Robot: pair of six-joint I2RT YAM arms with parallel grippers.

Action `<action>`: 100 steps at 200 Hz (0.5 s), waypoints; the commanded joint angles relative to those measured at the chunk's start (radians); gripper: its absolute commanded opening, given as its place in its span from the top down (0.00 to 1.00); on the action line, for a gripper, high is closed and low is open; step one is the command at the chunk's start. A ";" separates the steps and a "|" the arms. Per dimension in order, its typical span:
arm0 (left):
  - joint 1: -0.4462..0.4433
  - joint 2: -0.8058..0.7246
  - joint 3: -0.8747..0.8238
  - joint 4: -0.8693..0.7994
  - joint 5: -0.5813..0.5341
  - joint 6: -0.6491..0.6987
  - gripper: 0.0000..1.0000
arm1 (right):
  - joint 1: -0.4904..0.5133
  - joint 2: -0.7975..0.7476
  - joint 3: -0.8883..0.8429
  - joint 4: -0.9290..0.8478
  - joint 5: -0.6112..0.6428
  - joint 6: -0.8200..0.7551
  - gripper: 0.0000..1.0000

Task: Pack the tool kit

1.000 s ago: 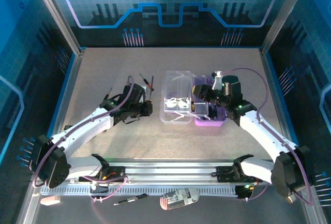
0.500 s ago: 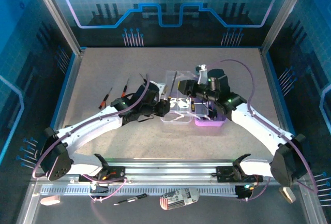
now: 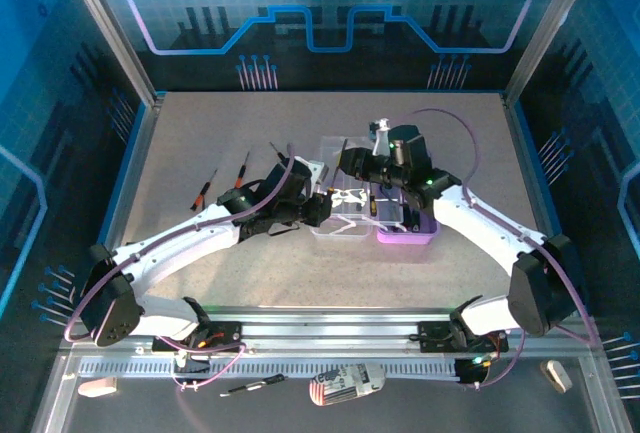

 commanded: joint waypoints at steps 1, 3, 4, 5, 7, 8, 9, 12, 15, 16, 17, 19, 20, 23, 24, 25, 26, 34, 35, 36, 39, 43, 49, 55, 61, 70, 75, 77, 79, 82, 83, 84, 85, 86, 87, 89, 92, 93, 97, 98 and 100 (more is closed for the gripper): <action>-0.008 -0.010 0.030 -0.010 0.000 0.026 0.86 | 0.008 0.019 0.029 0.031 -0.003 0.017 0.75; -0.007 -0.010 0.030 -0.012 0.000 0.025 0.86 | 0.007 0.019 0.029 0.032 -0.003 0.018 0.76; -0.007 -0.010 0.030 -0.011 0.000 0.026 0.86 | 0.008 0.020 0.029 0.032 -0.004 0.018 0.76; -0.007 -0.010 0.030 -0.011 0.001 0.026 0.86 | 0.008 0.020 0.029 0.032 -0.004 0.019 0.76; -0.007 -0.009 0.030 -0.011 0.000 0.026 0.86 | 0.008 0.019 0.029 0.032 -0.004 0.019 0.77; -0.008 -0.010 0.030 -0.012 0.000 0.026 0.86 | 0.008 0.020 0.028 0.033 -0.004 0.019 0.77; -0.008 -0.010 0.030 -0.011 -0.001 0.026 0.86 | 0.008 0.020 0.028 0.033 -0.005 0.019 0.77; -0.007 -0.010 0.031 -0.011 -0.001 0.027 0.86 | 0.008 0.021 0.027 0.034 -0.006 0.020 0.78; -0.007 -0.010 0.031 -0.011 -0.001 0.026 0.86 | 0.008 0.021 0.027 0.033 -0.006 0.021 0.78; -0.008 -0.009 0.032 -0.011 -0.001 0.026 0.86 | 0.008 0.021 0.028 0.034 -0.006 0.021 0.78; -0.008 -0.010 0.031 -0.011 -0.002 0.027 0.86 | 0.007 0.021 0.028 0.035 -0.005 0.021 0.79; -0.008 -0.009 0.031 -0.012 -0.003 0.028 0.86 | 0.008 0.021 0.028 0.036 -0.006 0.021 0.79; -0.007 -0.010 0.030 -0.011 -0.002 0.028 0.86 | 0.008 0.021 0.028 0.036 -0.006 0.021 0.79; -0.007 -0.010 0.031 -0.011 -0.002 0.028 0.86 | 0.008 0.022 0.028 0.036 -0.006 0.021 0.79; -0.007 -0.010 0.031 -0.012 -0.002 0.028 0.86 | 0.008 0.022 0.028 0.036 -0.006 0.021 0.79; -0.007 -0.009 0.031 -0.012 -0.003 0.028 0.86 | 0.007 0.022 0.029 0.036 -0.006 0.021 0.79; -0.007 -0.008 0.031 -0.012 -0.003 0.028 0.86 | 0.007 0.022 0.029 0.036 -0.006 0.022 0.79; -0.007 -0.008 0.031 -0.010 -0.004 0.027 0.86 | 0.007 0.025 0.029 0.038 -0.011 0.022 0.80; -0.007 -0.008 0.031 -0.010 -0.003 0.028 0.86 | 0.007 0.025 0.029 0.038 -0.012 0.021 0.80; -0.008 -0.008 0.031 -0.010 -0.003 0.028 0.86 | 0.007 0.026 0.029 0.038 -0.012 0.021 0.80; -0.007 -0.007 0.031 -0.011 -0.003 0.028 0.86 | 0.006 0.027 0.030 0.039 -0.016 0.022 0.80; -0.007 -0.006 0.032 -0.011 -0.004 0.028 0.86 | 0.005 0.028 0.032 0.039 -0.019 0.021 0.80; -0.007 -0.004 0.032 -0.012 -0.004 0.029 0.86 | 0.005 0.031 0.033 0.040 -0.023 0.022 0.81; -0.007 -0.005 0.033 -0.012 -0.004 0.029 0.86 | 0.005 0.034 0.033 0.043 -0.026 0.024 0.81; -0.007 -0.002 0.033 -0.011 -0.003 0.030 0.86 | 0.004 0.036 0.033 0.043 -0.028 0.023 0.81; -0.007 -0.002 0.033 -0.011 -0.003 0.031 0.86 | 0.003 0.038 0.034 0.047 -0.032 0.026 0.82; -0.007 -0.002 0.033 -0.012 -0.002 0.031 0.86 | 0.002 0.038 0.034 0.049 -0.034 0.026 0.82; -0.007 -0.002 0.033 -0.012 -0.002 0.031 0.86 | 0.002 0.039 0.033 0.049 -0.036 0.026 0.82; -0.007 -0.002 0.033 -0.011 -0.002 0.031 0.86 | 0.002 0.039 0.033 0.051 -0.037 0.026 0.82; -0.007 -0.002 0.032 -0.010 -0.001 0.031 0.86 | 0.002 0.040 0.033 0.053 -0.037 0.026 0.81; -0.007 -0.002 0.031 -0.010 -0.001 0.031 0.86 | 0.002 0.040 0.034 0.053 -0.037 0.026 0.81; -0.007 -0.002 0.031 -0.009 -0.001 0.031 0.86 | 0.001 0.041 0.033 0.053 -0.037 0.027 0.81; -0.007 -0.002 0.031 -0.010 -0.001 0.031 0.86 | 0.002 0.041 0.033 0.053 -0.037 0.026 0.81; -0.008 -0.002 0.031 -0.010 -0.001 0.031 0.86 | 0.002 0.041 0.033 0.053 -0.038 0.026 0.81; -0.008 -0.002 0.031 -0.010 -0.001 0.031 0.86 | 0.002 0.041 0.034 0.054 -0.038 0.026 0.81; -0.008 -0.002 0.031 -0.009 0.000 0.031 0.86 | 0.002 0.042 0.034 0.054 -0.038 0.025 0.82; -0.007 -0.002 0.031 -0.009 -0.001 0.031 0.86 | 0.001 0.043 0.035 0.053 -0.041 0.026 0.82; -0.007 -0.002 0.031 -0.009 -0.001 0.031 0.86 | 0.001 0.043 0.035 0.053 -0.041 0.026 0.82; -0.007 -0.001 0.032 -0.009 0.000 0.031 0.86 | 0.001 0.046 0.036 0.054 -0.043 0.026 0.81; -0.007 -0.001 0.031 -0.010 0.000 0.032 0.86 | 0.001 0.046 0.036 0.054 -0.044 0.027 0.81; -0.008 -0.001 0.031 -0.011 -0.001 0.032 0.86 | 0.001 0.048 0.037 0.054 -0.046 0.027 0.81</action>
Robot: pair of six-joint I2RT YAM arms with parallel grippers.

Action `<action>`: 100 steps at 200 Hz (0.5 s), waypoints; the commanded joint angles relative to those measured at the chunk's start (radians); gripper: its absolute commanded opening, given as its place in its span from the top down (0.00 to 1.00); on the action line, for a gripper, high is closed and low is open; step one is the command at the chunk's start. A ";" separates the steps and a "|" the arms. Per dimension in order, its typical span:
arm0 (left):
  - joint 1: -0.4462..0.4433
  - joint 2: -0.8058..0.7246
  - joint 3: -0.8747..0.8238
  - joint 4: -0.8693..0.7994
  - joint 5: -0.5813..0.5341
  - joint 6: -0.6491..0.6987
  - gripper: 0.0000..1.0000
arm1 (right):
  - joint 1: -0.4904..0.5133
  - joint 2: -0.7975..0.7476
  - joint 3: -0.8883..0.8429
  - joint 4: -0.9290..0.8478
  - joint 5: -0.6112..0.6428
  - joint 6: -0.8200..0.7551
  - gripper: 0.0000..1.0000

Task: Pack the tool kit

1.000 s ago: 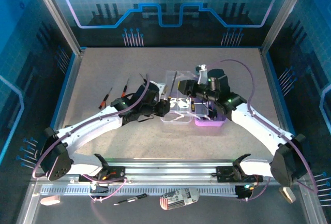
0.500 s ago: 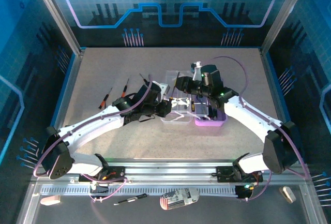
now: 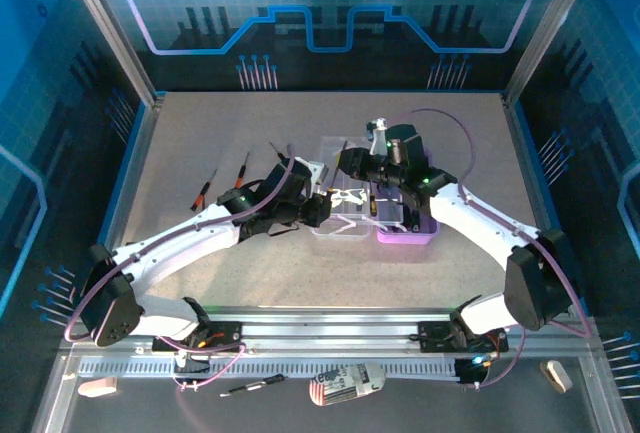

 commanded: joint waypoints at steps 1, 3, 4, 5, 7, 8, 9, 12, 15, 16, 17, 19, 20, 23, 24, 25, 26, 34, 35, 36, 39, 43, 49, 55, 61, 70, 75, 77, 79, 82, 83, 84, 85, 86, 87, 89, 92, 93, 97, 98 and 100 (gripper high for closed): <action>-0.007 -0.001 0.032 -0.002 0.000 0.029 0.86 | 0.001 0.020 0.033 0.021 -0.017 0.009 0.81; -0.008 -0.001 0.031 -0.002 0.000 0.029 0.86 | 0.001 0.021 0.033 0.020 -0.018 0.010 0.82; -0.008 -0.001 0.031 -0.002 -0.001 0.028 0.86 | 0.001 0.022 0.034 0.020 -0.018 0.010 0.82; -0.008 -0.002 0.031 -0.002 -0.001 0.028 0.86 | 0.001 0.022 0.035 0.021 -0.019 0.010 0.82; -0.007 -0.001 0.031 -0.003 -0.001 0.029 0.86 | 0.001 0.022 0.035 0.021 -0.020 0.011 0.82; -0.007 -0.001 0.031 -0.003 -0.002 0.030 0.86 | 0.001 0.023 0.035 0.022 -0.019 0.010 0.82; -0.007 -0.001 0.031 -0.003 -0.002 0.031 0.86 | 0.001 0.023 0.035 0.021 -0.019 0.010 0.82; -0.008 -0.001 0.031 -0.004 -0.003 0.031 0.86 | 0.000 0.023 0.034 0.022 -0.021 0.011 0.83; -0.007 -0.001 0.032 -0.005 -0.004 0.031 0.86 | 0.001 0.023 0.033 0.022 -0.022 0.013 0.84; -0.008 -0.001 0.031 -0.005 -0.004 0.031 0.86 | 0.001 0.024 0.033 0.023 -0.022 0.013 0.85; -0.008 -0.001 0.031 -0.006 -0.005 0.031 0.86 | 0.001 0.024 0.033 0.024 -0.022 0.013 0.85; -0.007 -0.001 0.032 -0.007 -0.005 0.031 0.85 | 0.001 0.024 0.033 0.024 -0.023 0.012 0.85; -0.007 -0.001 0.031 -0.006 -0.005 0.031 0.85 | 0.001 0.024 0.034 0.024 -0.022 0.012 0.85; -0.008 -0.001 0.031 -0.007 -0.006 0.032 0.85 | 0.000 0.024 0.033 0.025 -0.023 0.014 0.86; -0.007 -0.001 0.031 -0.006 -0.006 0.032 0.85 | 0.001 0.024 0.033 0.024 -0.023 0.014 0.87; -0.007 -0.001 0.031 -0.006 -0.007 0.032 0.85 | 0.001 0.024 0.033 0.024 -0.022 0.013 0.87; -0.007 -0.001 0.031 -0.007 -0.008 0.033 0.85 | 0.000 0.024 0.033 0.024 -0.021 0.015 0.87; -0.007 -0.002 0.029 -0.006 -0.008 0.033 0.85 | 0.001 0.022 0.032 0.026 -0.019 0.016 0.90; -0.007 -0.002 0.029 -0.007 -0.007 0.033 0.85 | 0.001 0.022 0.032 0.026 -0.019 0.015 0.90; -0.007 -0.002 0.029 -0.007 -0.008 0.033 0.84 | 0.001 0.022 0.032 0.025 -0.018 0.015 0.90; -0.007 -0.002 0.029 -0.008 -0.008 0.033 0.84 | 0.001 0.022 0.033 0.024 -0.019 0.015 0.91; -0.009 -0.002 0.029 -0.008 -0.010 0.033 0.82 | 0.001 0.022 0.032 0.023 -0.018 0.015 0.92; -0.007 -0.002 0.027 -0.008 -0.015 0.032 0.79 | 0.001 0.021 0.032 0.021 -0.016 0.014 0.93; -0.008 -0.003 0.028 -0.009 -0.019 0.031 0.76 | 0.001 0.020 0.034 0.017 -0.017 0.011 0.94; -0.007 -0.002 0.027 -0.011 -0.025 0.031 0.75 | 0.000 0.019 0.033 0.015 -0.017 0.009 0.96; -0.008 -0.002 0.025 -0.011 -0.035 0.031 0.71 | 0.000 0.017 0.034 0.015 -0.017 0.007 0.97; -0.008 -0.003 0.025 -0.013 -0.046 0.029 0.65 | -0.002 0.016 0.033 0.015 -0.015 0.008 0.97; -0.007 -0.002 0.025 -0.014 -0.052 0.029 0.63 | -0.001 0.016 0.033 0.015 -0.014 0.008 0.97; -0.008 -0.002 0.024 -0.016 -0.056 0.027 0.62 | -0.001 0.015 0.032 0.015 -0.014 0.008 0.97; -0.007 -0.002 0.025 -0.018 -0.061 0.026 0.61 | 0.000 0.014 0.032 0.016 -0.014 0.008 0.97; -0.007 -0.002 0.025 -0.018 -0.062 0.026 0.61 | 0.000 0.014 0.031 0.016 -0.013 0.008 0.97; -0.007 -0.004 0.025 -0.018 -0.063 0.026 0.61 | -0.001 0.014 0.031 0.016 -0.013 0.008 0.97; -0.008 -0.004 0.024 -0.019 -0.065 0.026 0.60 | -0.001 0.014 0.031 0.016 -0.014 0.007 0.97; -0.008 -0.004 0.024 -0.020 -0.065 0.026 0.60 | -0.002 0.014 0.031 0.016 -0.013 0.007 0.97; -0.008 -0.004 0.025 -0.019 -0.066 0.026 0.60 | -0.002 0.014 0.031 0.015 -0.013 0.007 0.97; -0.007 -0.005 0.024 -0.019 -0.066 0.026 0.60 | -0.002 0.013 0.031 0.014 -0.013 0.007 0.97; -0.007 -0.006 0.025 -0.020 -0.067 0.026 0.59 | -0.004 0.013 0.032 0.014 -0.013 0.007 0.97; -0.007 -0.007 0.025 -0.020 -0.067 0.026 0.58 | -0.005 0.012 0.033 0.014 -0.013 0.007 0.97; -0.007 -0.010 0.025 -0.021 -0.070 0.026 0.57 | -0.005 0.010 0.032 0.012 -0.014 0.005 0.97; -0.007 -0.011 0.024 -0.021 -0.070 0.026 0.56 | -0.006 0.010 0.032 0.012 -0.015 0.004 0.97; -0.007 -0.012 0.022 -0.023 -0.071 0.026 0.55 | -0.007 0.010 0.032 0.011 -0.015 0.003 0.97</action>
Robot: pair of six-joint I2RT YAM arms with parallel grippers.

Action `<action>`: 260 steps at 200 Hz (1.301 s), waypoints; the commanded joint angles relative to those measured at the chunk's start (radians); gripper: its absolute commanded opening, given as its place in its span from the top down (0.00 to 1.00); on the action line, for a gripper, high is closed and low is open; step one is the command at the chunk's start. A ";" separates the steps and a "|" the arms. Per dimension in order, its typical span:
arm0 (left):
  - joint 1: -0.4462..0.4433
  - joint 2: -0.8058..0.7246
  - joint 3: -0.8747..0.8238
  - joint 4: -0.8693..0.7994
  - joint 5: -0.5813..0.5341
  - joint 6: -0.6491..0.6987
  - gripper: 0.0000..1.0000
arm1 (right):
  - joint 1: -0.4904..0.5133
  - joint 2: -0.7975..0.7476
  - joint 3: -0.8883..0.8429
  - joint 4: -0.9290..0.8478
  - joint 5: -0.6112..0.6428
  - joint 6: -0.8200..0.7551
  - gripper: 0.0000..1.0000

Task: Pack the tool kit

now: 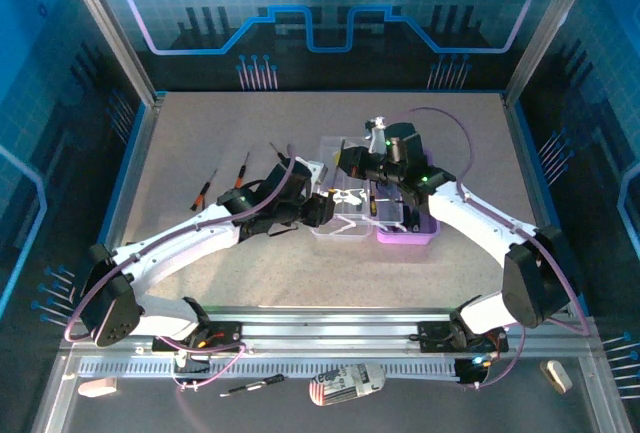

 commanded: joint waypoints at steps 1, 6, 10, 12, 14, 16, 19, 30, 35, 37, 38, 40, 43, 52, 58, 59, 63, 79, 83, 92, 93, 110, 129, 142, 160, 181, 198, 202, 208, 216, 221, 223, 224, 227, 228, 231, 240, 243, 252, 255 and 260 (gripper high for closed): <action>-0.007 -0.014 0.022 -0.019 -0.041 0.013 0.55 | -0.006 -0.005 0.021 -0.001 0.007 -0.015 0.97; -0.007 -0.019 0.022 -0.019 -0.046 0.013 0.53 | -0.010 -0.007 0.021 -0.002 0.008 -0.017 0.97; -0.007 -0.024 0.021 -0.020 -0.051 0.014 0.51 | -0.014 -0.010 0.020 -0.004 0.007 -0.019 0.97; -0.007 -0.027 0.020 -0.021 -0.054 0.016 0.51 | -0.016 -0.012 0.021 -0.006 0.008 -0.019 0.97; -0.008 -0.030 0.019 -0.020 -0.059 0.016 0.50 | -0.019 -0.014 0.022 -0.006 0.007 -0.019 0.97; -0.008 -0.033 0.018 -0.021 -0.064 0.016 0.49 | -0.021 -0.015 0.022 -0.006 0.007 -0.021 0.97; -0.007 -0.038 0.015 -0.022 -0.072 0.016 0.47 | -0.024 -0.018 0.022 -0.007 0.005 -0.021 0.97; -0.008 -0.058 0.003 -0.022 -0.111 0.015 0.39 | -0.038 -0.029 0.027 -0.018 0.002 -0.029 0.97; -0.007 -0.069 -0.005 -0.022 -0.131 0.014 0.35 | -0.044 -0.035 0.031 -0.025 0.002 -0.035 0.97; -0.008 -0.074 -0.008 -0.023 -0.140 0.015 0.34 | -0.047 -0.037 0.033 -0.029 0.002 -0.037 0.97; -0.007 -0.076 -0.009 -0.023 -0.145 0.014 0.34 | -0.048 -0.038 0.033 -0.031 0.002 -0.039 0.97; -0.006 -0.081 -0.011 -0.022 -0.153 0.014 0.33 | -0.051 -0.041 0.035 -0.035 0.002 -0.041 0.97; -0.006 -0.088 -0.017 -0.022 -0.168 0.012 0.31 | -0.054 -0.046 0.036 -0.041 0.002 -0.045 0.97; -0.007 -0.112 -0.033 -0.020 -0.210 0.005 0.25 | -0.068 -0.059 0.038 -0.053 0.002 -0.053 0.97; -0.007 -0.129 -0.044 -0.016 -0.236 0.000 0.20 | -0.079 -0.069 0.037 -0.060 0.000 -0.057 0.97; -0.006 -0.130 -0.046 -0.016 -0.241 -0.001 0.19 | -0.081 -0.070 0.038 -0.062 0.000 -0.058 0.97; -0.007 -0.142 -0.055 -0.012 -0.260 -0.006 0.15 | -0.089 -0.076 0.037 -0.067 -0.002 -0.063 0.97; -0.004 -0.185 -0.092 -0.003 -0.351 -0.032 0.03 | -0.125 -0.098 0.036 -0.092 -0.003 -0.079 0.97; -0.003 -0.195 -0.100 -0.001 -0.372 -0.038 0.02 | -0.135 -0.103 0.034 -0.100 -0.003 -0.085 0.97; -0.001 -0.213 -0.118 0.001 -0.406 -0.046 0.01 | -0.156 -0.115 0.030 -0.121 -0.003 -0.102 0.97; -0.001 -0.214 -0.120 0.000 -0.409 -0.047 0.01 | -0.158 -0.116 0.029 -0.123 -0.003 -0.105 0.97; 0.014 -0.242 -0.148 -0.005 -0.458 -0.066 0.01 | -0.208 -0.145 0.006 -0.153 0.004 -0.133 0.97; 0.042 -0.266 -0.168 -0.053 -0.551 -0.132 0.01 | -0.275 -0.173 -0.020 -0.184 -0.002 -0.166 0.96; 0.086 -0.293 -0.180 -0.099 -0.583 -0.201 0.01 | -0.321 -0.178 -0.027 -0.208 -0.036 -0.188 0.95; 0.176 -0.354 -0.222 -0.103 -0.547 -0.278 0.01 | -0.369 -0.157 -0.017 -0.255 -0.094 -0.225 0.95; 0.263 -0.429 -0.302 -0.049 -0.469 -0.318 0.01 | -0.383 -0.123 -0.010 -0.293 -0.103 -0.273 0.95; 0.294 -0.462 -0.341 -0.035 -0.442 -0.344 0.01 | -0.385 -0.094 -0.011 -0.303 -0.108 -0.296 0.95; 0.298 -0.464 -0.347 -0.034 -0.442 -0.349 0.01 | -0.384 -0.089 -0.010 -0.305 -0.108 -0.300 0.94; 0.301 -0.465 -0.352 -0.035 -0.438 -0.355 0.01 | -0.385 -0.077 -0.010 -0.306 -0.111 -0.304 0.95; 0.306 -0.464 -0.355 -0.036 -0.430 -0.356 0.01 | -0.385 -0.061 -0.009 -0.303 -0.120 -0.307 0.95; 0.308 -0.460 -0.356 -0.038 -0.427 -0.357 0.01 | -0.385 -0.050 -0.007 -0.302 -0.127 -0.308 0.94; 0.307 -0.458 -0.356 -0.041 -0.427 -0.358 0.01 | -0.384 -0.045 -0.005 -0.302 -0.130 -0.308 0.94; 0.307 -0.457 -0.356 -0.041 -0.426 -0.358 0.01 | -0.383 -0.044 -0.005 -0.302 -0.132 -0.308 0.94; 0.309 -0.455 -0.356 -0.042 -0.425 -0.359 0.01 | -0.383 -0.036 -0.005 -0.302 -0.136 -0.309 0.94; 0.310 -0.454 -0.356 -0.043 -0.425 -0.359 0.01 | -0.383 -0.033 -0.004 -0.301 -0.138 -0.309 0.94; 0.310 -0.451 -0.355 -0.044 -0.423 -0.359 0.00 | -0.383 -0.025 -0.004 -0.301 -0.142 -0.310 0.94; 0.310 -0.442 -0.351 -0.049 -0.421 -0.360 0.01 | -0.379 -0.005 0.001 -0.301 -0.149 -0.313 0.94; 0.311 -0.440 -0.350 -0.050 -0.420 -0.361 0.01 | -0.377 0.002 0.001 -0.300 -0.150 -0.314 0.95; 0.312 -0.434 -0.347 -0.053 -0.417 -0.364 0.01 | -0.373 0.021 0.002 -0.294 -0.153 -0.313 0.94; 0.311 -0.432 -0.346 -0.052 -0.417 -0.364 0.01 | -0.371 0.027 0.002 -0.291 -0.155 -0.312 0.94; 0.313 -0.430 -0.346 -0.053 -0.417 -0.364 0.01 | -0.368 0.037 0.003 -0.289 -0.161 -0.311 0.94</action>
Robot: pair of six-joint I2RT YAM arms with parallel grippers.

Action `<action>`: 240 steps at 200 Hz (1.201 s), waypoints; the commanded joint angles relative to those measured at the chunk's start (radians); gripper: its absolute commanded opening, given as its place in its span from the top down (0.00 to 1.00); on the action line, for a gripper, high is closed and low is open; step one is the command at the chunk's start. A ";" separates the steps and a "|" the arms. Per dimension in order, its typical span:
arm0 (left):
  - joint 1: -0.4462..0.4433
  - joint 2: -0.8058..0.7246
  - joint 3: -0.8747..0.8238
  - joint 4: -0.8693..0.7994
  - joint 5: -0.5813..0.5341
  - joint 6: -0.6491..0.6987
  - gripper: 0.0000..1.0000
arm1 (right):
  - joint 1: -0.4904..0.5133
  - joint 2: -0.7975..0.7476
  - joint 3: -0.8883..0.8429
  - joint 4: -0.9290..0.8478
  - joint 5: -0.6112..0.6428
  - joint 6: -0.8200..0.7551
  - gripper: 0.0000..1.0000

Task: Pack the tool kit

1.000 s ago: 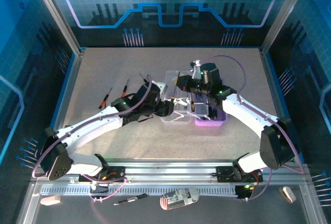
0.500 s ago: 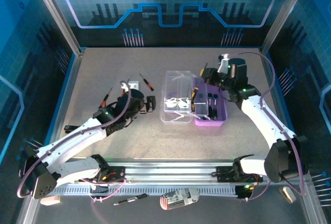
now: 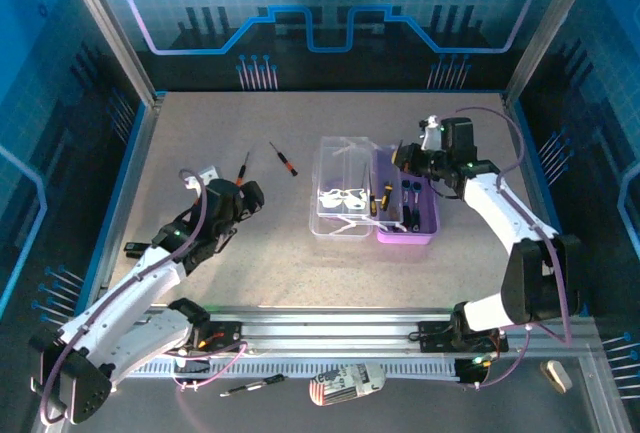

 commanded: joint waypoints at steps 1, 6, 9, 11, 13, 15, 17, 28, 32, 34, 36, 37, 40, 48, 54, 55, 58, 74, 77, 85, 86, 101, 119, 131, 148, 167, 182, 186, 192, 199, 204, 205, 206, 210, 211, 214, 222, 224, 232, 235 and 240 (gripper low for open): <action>0.008 0.013 -0.002 -0.001 0.022 -0.027 0.01 | 0.009 0.044 0.014 -0.007 -0.049 -0.024 0.94; 0.008 0.014 -0.002 0.000 0.023 -0.028 0.01 | 0.011 0.055 0.015 -0.004 -0.052 -0.025 0.94; 0.008 0.015 -0.002 0.000 0.024 -0.028 0.01 | 0.014 0.060 0.015 -0.004 -0.053 -0.025 0.94; 0.009 0.015 -0.002 0.001 0.025 -0.028 0.01 | 0.016 0.064 0.017 -0.004 -0.055 -0.025 0.94; 0.009 0.016 -0.002 0.001 0.025 -0.028 0.01 | 0.017 0.069 0.019 -0.005 -0.056 -0.025 0.94; 0.010 0.016 -0.002 0.001 0.025 -0.028 0.01 | 0.017 0.072 0.021 -0.007 -0.056 -0.026 0.94; 0.010 0.016 -0.002 0.001 0.024 -0.028 0.01 | 0.020 0.075 0.021 -0.008 -0.057 -0.026 0.94; 0.011 0.016 -0.003 0.001 0.026 -0.029 0.01 | 0.028 0.092 0.025 -0.010 -0.055 -0.029 0.93; 0.011 0.016 -0.002 0.001 0.025 -0.030 0.01 | 0.029 0.098 0.027 -0.013 -0.054 -0.031 0.93; 0.011 0.016 -0.003 0.001 0.025 -0.030 0.01 | 0.031 0.101 0.029 -0.016 -0.054 -0.032 0.93; 0.012 0.016 -0.002 0.001 0.024 -0.031 0.01 | 0.032 0.104 0.030 -0.017 -0.053 -0.032 0.93; 0.013 0.016 -0.002 0.001 0.025 -0.030 0.01 | 0.032 0.106 0.030 -0.017 -0.053 -0.033 0.93; 0.011 0.015 -0.002 0.000 0.024 -0.030 0.01 | 0.035 0.110 0.033 -0.018 -0.054 -0.034 0.93; 0.011 0.015 -0.004 -0.001 0.022 -0.032 0.01 | 0.040 0.118 0.035 -0.020 -0.053 -0.035 0.93; 0.013 0.014 -0.005 -0.001 0.022 -0.033 0.01 | 0.041 0.125 0.037 -0.021 -0.053 -0.036 0.93; 0.014 0.013 -0.005 -0.001 0.022 -0.033 0.01 | 0.042 0.125 0.037 -0.020 -0.052 -0.036 0.93; 0.014 0.013 -0.005 0.001 0.022 -0.033 0.01 | 0.043 0.127 0.037 -0.020 -0.050 -0.036 0.93; 0.013 0.015 -0.007 0.001 0.022 -0.034 0.01 | 0.048 0.139 0.037 -0.017 -0.050 -0.030 0.92; 0.014 0.015 -0.007 0.001 0.023 -0.035 0.01 | 0.047 0.141 0.039 -0.017 -0.049 -0.030 0.92; 0.014 0.015 -0.006 0.001 0.023 -0.034 0.01 | 0.047 0.146 0.040 -0.017 -0.045 -0.028 0.92; 0.014 0.015 -0.006 0.001 0.023 -0.034 0.01 | 0.047 0.147 0.040 -0.017 -0.043 -0.028 0.92; 0.016 0.015 -0.004 -0.001 0.023 -0.031 0.01 | 0.047 0.153 0.044 -0.018 -0.041 -0.025 0.92; 0.018 0.015 -0.004 -0.003 0.025 -0.028 0.01 | 0.049 0.160 0.046 -0.020 -0.031 -0.019 0.90; 0.020 0.016 -0.004 -0.004 0.023 -0.028 0.01 | 0.048 0.162 0.049 -0.025 -0.021 -0.017 0.88; 0.023 0.019 -0.007 -0.010 0.023 -0.031 0.01 | 0.049 0.164 0.052 -0.030 -0.020 -0.017 0.86; 0.029 0.027 -0.015 -0.025 0.012 -0.059 0.01 | 0.049 0.162 0.053 -0.024 -0.026 -0.014 0.84; 0.036 0.039 -0.029 -0.035 0.022 -0.090 0.01 | 0.049 0.162 0.054 -0.020 -0.030 -0.013 0.83; 0.038 0.043 -0.031 -0.043 0.022 -0.102 0.01 | 0.050 0.161 0.052 -0.020 -0.029 -0.011 0.83; 0.041 0.051 -0.036 -0.053 0.021 -0.117 0.01 | 0.051 0.158 0.051 -0.020 -0.028 -0.010 0.83; 0.049 0.060 -0.041 -0.066 0.019 -0.133 0.01 | 0.051 0.153 0.050 -0.020 -0.028 -0.009 0.83; 0.057 0.068 -0.045 -0.076 0.018 -0.145 0.01 | 0.049 0.147 0.048 -0.020 -0.026 -0.008 0.82; 0.059 0.070 -0.046 -0.078 0.018 -0.147 0.01 | 0.050 0.146 0.048 -0.020 -0.026 -0.007 0.82; 0.061 0.071 -0.046 -0.081 0.019 -0.150 0.01 | 0.051 0.144 0.048 -0.019 -0.026 -0.008 0.82; 0.069 0.077 -0.050 -0.090 0.021 -0.160 0.01 | 0.051 0.138 0.045 -0.019 -0.025 -0.007 0.82; 0.071 0.077 -0.050 -0.092 0.021 -0.163 0.01 | 0.051 0.137 0.045 -0.018 -0.025 -0.007 0.82; 0.079 0.081 -0.051 -0.100 0.023 -0.170 0.01 | 0.051 0.131 0.043 -0.018 -0.024 -0.006 0.82; 0.096 0.089 -0.054 -0.121 0.026 -0.189 0.01 | 0.050 0.114 0.040 -0.019 -0.018 -0.004 0.82; 0.100 0.090 -0.054 -0.126 0.026 -0.192 0.01 | 0.050 0.110 0.039 -0.020 -0.017 -0.003 0.82; 0.121 0.096 -0.059 -0.146 0.024 -0.210 0.01 | 0.052 0.089 0.035 -0.020 -0.008 -0.001 0.82; 0.128 0.096 -0.060 -0.154 0.025 -0.217 0.01 | 0.052 0.081 0.033 -0.020 -0.006 -0.001 0.81; 0.142 0.097 -0.063 -0.164 0.023 -0.225 0.01 | 0.054 0.066 0.029 -0.020 -0.001 0.000 0.81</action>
